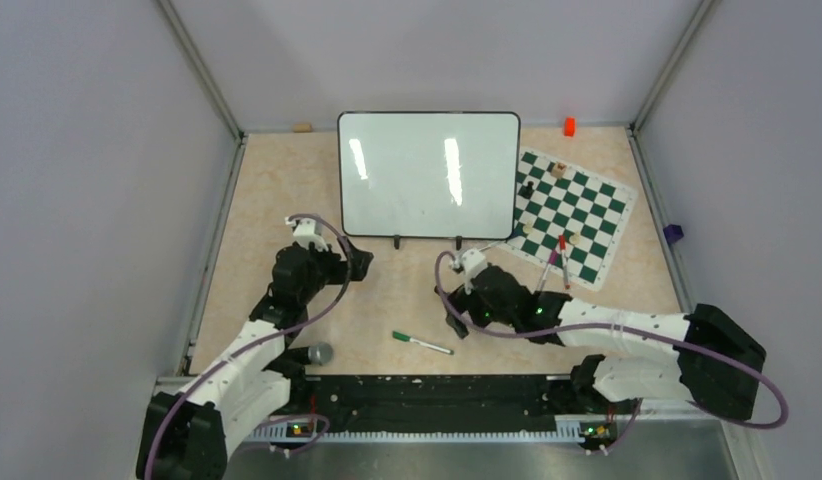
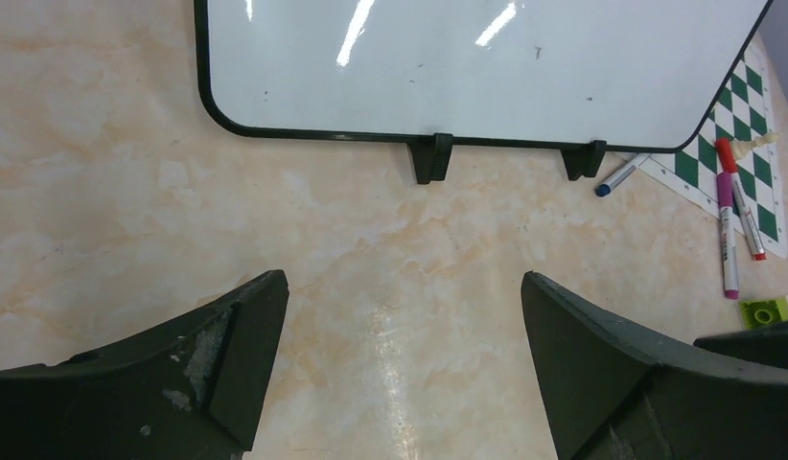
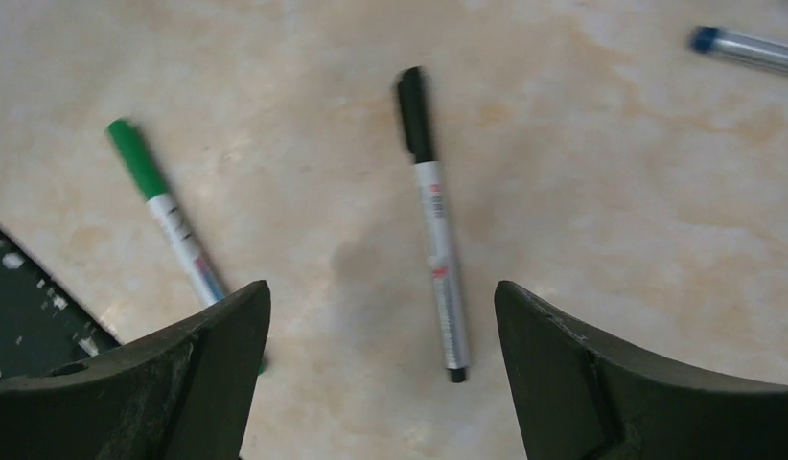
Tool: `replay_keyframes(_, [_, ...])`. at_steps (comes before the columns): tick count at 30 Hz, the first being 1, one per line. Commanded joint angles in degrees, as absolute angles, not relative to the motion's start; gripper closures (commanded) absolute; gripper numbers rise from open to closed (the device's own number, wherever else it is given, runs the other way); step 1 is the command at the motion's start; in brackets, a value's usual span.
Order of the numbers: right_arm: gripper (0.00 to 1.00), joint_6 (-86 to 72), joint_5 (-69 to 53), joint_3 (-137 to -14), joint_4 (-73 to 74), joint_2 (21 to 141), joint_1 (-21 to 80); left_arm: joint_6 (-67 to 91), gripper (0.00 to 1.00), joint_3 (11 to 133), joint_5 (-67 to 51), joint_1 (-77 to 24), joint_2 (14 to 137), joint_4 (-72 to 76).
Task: Write a sentence on the whiteboard
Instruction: Move the whiteboard marker to the center of the board.
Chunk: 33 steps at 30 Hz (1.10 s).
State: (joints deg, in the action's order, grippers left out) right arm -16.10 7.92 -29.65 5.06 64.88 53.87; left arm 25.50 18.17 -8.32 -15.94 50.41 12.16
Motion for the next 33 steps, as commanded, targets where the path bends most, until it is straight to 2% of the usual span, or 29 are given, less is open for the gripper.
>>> replay_keyframes(1, [0.17,-10.8,8.6,-33.7,2.1,71.4,64.7,24.3,0.04,17.8,-8.0,-16.0,47.0,14.2])
replay_keyframes(5, [0.26,-10.7,7.3,-34.2,0.6,76.1,68.0,24.3,0.04,17.2,-6.9,-16.1,44.6,13.5])
replay_keyframes(10, [0.27,-10.4,5.8,-32.2,-4.0,76.8,68.6,24.4,0.04,16.5,-5.8,-16.1,42.7,12.9])
replay_keyframes(14, [0.32,-9.4,6.2,-33.1,-2.1,78.0,69.8,24.4,0.05,16.4,-5.9,-16.1,42.6,13.3])
replay_keyframes(20, [0.32,-9.2,7.8,-34.4,-0.1,80.6,73.4,24.4,0.05,16.4,-6.1,-16.1,43.4,13.6])
replay_keyframes(22, [0.35,-9.6,8.7,-34.6,1.5,81.6,74.4,24.5,0.05,16.4,-6.1,-16.1,43.5,13.7])
replay_keyframes(26, [0.64,-10.5,11.8,-35.2,2.6,82.9,75.9,24.6,0.05,16.2,-6.2,-16.1,43.6,14.0])
replay_keyframes(28, [0.83,-10.7,12.3,-35.4,2.9,83.1,76.1,24.6,0.05,16.0,-6.6,-16.1,43.7,14.5])
replay_keyframes(30, [0.98,-11.1,12.9,-35.3,2.6,82.6,76.1,24.6,0.05,15.9,-7.5,-16.1,44.1,15.2])
replay_keyframes(33, [1.0,-12.0,14.4,-35.0,1.5,81.2,76.1,24.6,0.05,16.0,-9.4,-16.1,45.3,16.2])
